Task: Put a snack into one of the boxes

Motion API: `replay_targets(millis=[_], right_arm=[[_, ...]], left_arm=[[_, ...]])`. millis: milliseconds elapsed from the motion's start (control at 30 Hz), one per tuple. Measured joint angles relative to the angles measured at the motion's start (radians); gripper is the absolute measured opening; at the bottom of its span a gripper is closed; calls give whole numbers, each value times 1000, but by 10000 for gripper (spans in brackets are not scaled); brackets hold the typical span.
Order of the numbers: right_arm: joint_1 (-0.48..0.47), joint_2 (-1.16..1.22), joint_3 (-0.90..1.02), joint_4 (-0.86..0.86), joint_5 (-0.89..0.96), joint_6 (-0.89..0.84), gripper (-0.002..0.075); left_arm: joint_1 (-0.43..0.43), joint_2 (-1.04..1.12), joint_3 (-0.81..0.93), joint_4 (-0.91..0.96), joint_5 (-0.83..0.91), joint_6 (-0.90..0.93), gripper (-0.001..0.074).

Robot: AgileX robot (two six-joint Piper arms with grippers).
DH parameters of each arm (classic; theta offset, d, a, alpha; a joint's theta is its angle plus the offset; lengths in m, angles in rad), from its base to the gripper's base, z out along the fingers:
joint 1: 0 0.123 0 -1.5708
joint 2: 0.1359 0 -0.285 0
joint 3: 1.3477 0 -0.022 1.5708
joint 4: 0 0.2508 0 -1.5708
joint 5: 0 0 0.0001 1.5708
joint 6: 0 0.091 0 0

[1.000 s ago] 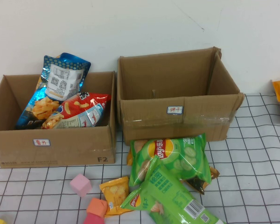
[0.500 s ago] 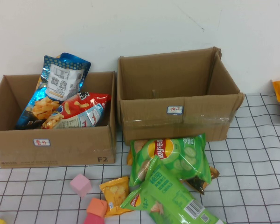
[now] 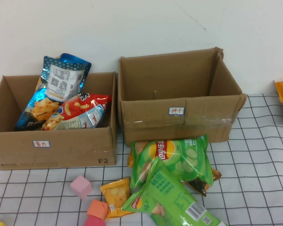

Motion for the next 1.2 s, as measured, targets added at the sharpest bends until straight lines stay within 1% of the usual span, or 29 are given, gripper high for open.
replay_targets(millis=[167, 333, 467, 600, 667, 767, 867, 967, 1200], right_arm=[[0, 0, 0, 0, 0, 0, -1], [0, 0, 0, 2, 0, 0, -1], [0, 0, 0, 2, 0, 0, -1], [0, 0, 0, 2, 0, 0, -1], [0, 0, 0, 5, 0, 0, -1], [0, 0, 0, 7, 0, 0, -1], [0, 0, 0, 7, 0, 0, -1], [0, 0, 0, 9, 0, 0, -1], [0, 0, 0, 9, 0, 0, -1]], left_arm=[[-45, 28, -195, 67, 241, 329, -1], [-51, 193, -376, 91, 476, 555, -1], [-59, 359, -463, 60, 590, 847, -1], [-102, 514, -515, -7, 647, 1050, -1], [-128, 582, -537, -28, 673, 1120, -1], [-179, 677, -560, -34, 692, 1185, -1], [-238, 764, -575, -34, 685, 1213, -1], [-308, 850, -596, -23, 638, 1229, -1], [-500, 1045, -683, 12, 504, 1231, -1]])
